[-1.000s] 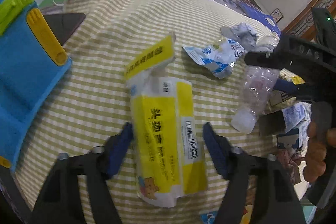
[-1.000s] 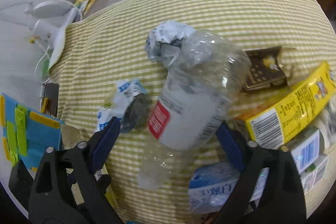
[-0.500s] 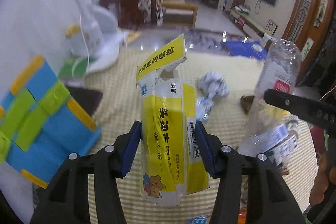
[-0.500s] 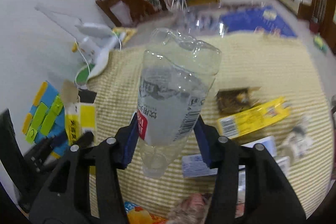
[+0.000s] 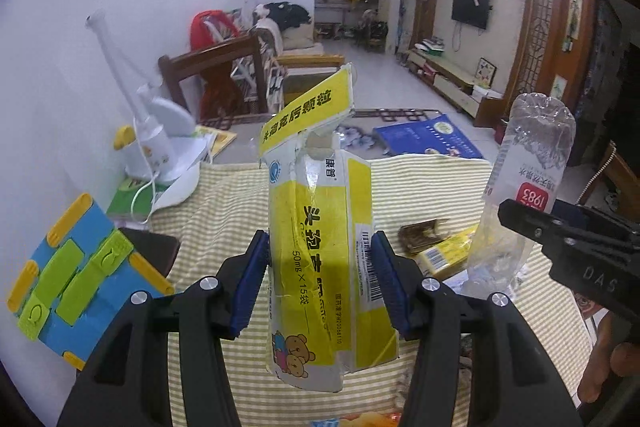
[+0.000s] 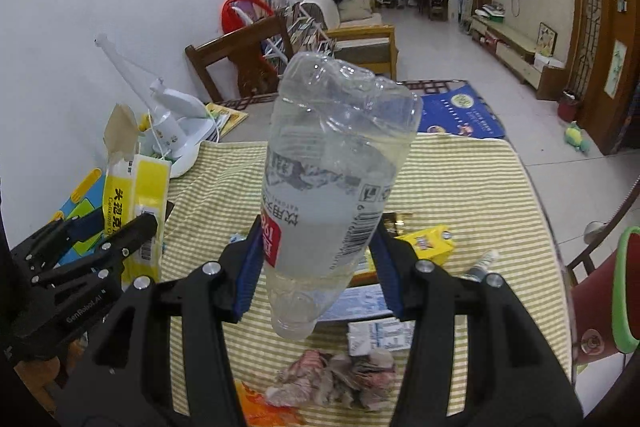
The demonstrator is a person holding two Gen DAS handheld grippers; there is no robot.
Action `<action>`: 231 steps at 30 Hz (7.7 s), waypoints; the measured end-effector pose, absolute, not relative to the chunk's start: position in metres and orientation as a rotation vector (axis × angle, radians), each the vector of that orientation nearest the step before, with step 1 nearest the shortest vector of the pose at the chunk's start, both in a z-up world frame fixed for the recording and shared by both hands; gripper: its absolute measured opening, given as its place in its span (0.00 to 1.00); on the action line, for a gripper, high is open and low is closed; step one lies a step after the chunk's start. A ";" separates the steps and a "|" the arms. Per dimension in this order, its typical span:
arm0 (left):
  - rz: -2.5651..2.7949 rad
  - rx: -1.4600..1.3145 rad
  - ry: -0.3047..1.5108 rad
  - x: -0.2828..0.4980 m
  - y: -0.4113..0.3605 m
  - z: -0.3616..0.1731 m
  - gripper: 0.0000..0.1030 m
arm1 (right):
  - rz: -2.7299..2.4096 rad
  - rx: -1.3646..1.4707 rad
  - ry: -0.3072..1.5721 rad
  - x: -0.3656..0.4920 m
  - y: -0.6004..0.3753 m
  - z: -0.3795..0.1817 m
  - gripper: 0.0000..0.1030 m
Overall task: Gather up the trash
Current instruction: 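Lift the yellow pack and clear bottle and carry both toward the red bucket, then open the left tool over the bucket while the right tool releases the bottle, then grasp the orange bag with the left tool while the right tool grasps crumpled paper, then drop the crumpled paper into the bucket with the right tool while the left tool drops the orange bag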
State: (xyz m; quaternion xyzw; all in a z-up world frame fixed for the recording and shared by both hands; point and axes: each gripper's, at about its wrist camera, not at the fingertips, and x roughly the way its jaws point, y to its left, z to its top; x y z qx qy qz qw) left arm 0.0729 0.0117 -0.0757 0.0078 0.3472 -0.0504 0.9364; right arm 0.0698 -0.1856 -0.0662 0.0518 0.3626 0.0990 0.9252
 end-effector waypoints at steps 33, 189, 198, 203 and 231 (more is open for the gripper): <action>-0.209 -0.025 0.803 0.074 -0.166 -0.100 0.49 | 0.068 0.098 0.684 0.028 -0.371 -0.061 0.48; -0.295 -0.122 1.015 0.058 -0.002 -0.177 0.58 | 0.278 0.189 0.913 0.002 -0.216 -0.136 0.36; -0.374 -0.094 1.012 0.066 -0.068 -0.167 0.58 | 0.181 0.250 0.901 -0.013 -0.282 -0.136 0.37; -0.421 -0.050 1.015 0.066 -0.116 -0.161 0.58 | 0.148 0.290 0.904 -0.020 -0.318 -0.140 0.37; -0.540 0.039 1.041 0.072 -0.282 -0.156 0.58 | 0.082 0.376 0.895 -0.029 -0.464 -0.148 0.37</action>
